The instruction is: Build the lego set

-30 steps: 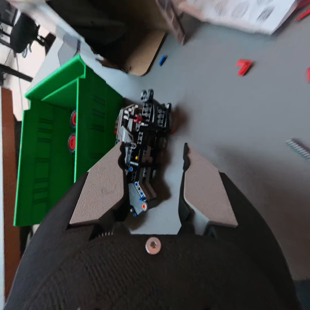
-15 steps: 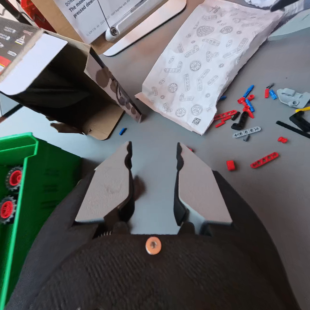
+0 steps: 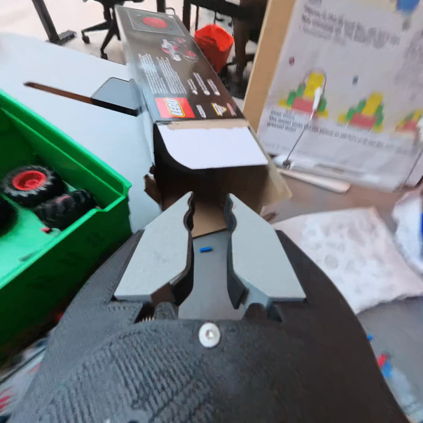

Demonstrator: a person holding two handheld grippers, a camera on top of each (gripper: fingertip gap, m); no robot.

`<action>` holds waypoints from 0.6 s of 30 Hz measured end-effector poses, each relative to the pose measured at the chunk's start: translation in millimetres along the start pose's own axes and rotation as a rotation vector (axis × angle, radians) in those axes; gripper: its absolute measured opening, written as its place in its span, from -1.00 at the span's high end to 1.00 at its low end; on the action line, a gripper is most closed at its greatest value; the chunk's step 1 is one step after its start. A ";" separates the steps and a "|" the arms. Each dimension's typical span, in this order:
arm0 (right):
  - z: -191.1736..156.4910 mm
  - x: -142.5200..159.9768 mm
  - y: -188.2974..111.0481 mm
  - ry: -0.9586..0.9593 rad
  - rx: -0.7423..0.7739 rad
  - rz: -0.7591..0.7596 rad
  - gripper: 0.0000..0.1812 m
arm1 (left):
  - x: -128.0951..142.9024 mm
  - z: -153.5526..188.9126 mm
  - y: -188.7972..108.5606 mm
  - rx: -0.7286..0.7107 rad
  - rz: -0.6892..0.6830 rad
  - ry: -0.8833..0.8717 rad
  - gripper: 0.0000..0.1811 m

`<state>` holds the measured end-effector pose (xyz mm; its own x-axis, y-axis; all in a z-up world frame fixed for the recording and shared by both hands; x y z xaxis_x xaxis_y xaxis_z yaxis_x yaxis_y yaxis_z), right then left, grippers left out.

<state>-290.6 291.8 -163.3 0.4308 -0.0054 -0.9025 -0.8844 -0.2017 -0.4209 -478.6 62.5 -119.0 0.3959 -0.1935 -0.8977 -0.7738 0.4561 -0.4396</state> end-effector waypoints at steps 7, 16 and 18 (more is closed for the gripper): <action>0.5 -1.7 -2.1 0.011 -0.007 0.014 0.63 | -5.4 7.8 35.5 0.047 0.115 -0.225 0.63; -5.1 -5.6 -4.5 -0.005 -0.018 0.028 0.63 | 6.3 5.4 43.5 -0.078 0.129 -0.131 0.74; -4.7 -4.8 -4.3 -0.008 -0.013 0.025 0.63 | 0.4 5.2 47.9 -0.087 0.119 -0.126 0.73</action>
<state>-288.0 288.1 -156.7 0.4066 -0.0025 -0.9136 -0.8926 -0.2142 -0.3967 -513.0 88.7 -140.3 0.3538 -0.0301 -0.9348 -0.8565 0.3911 -0.3368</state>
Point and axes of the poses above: each gripper's, where its closed fingertips meet, y out along the fingers, x out of its underside, z = x × y across the jaws, the point moved 7 cm from there along -y, back along the fingers, and after that the axes turned 10 degrees about y, right-handed, at the moved point
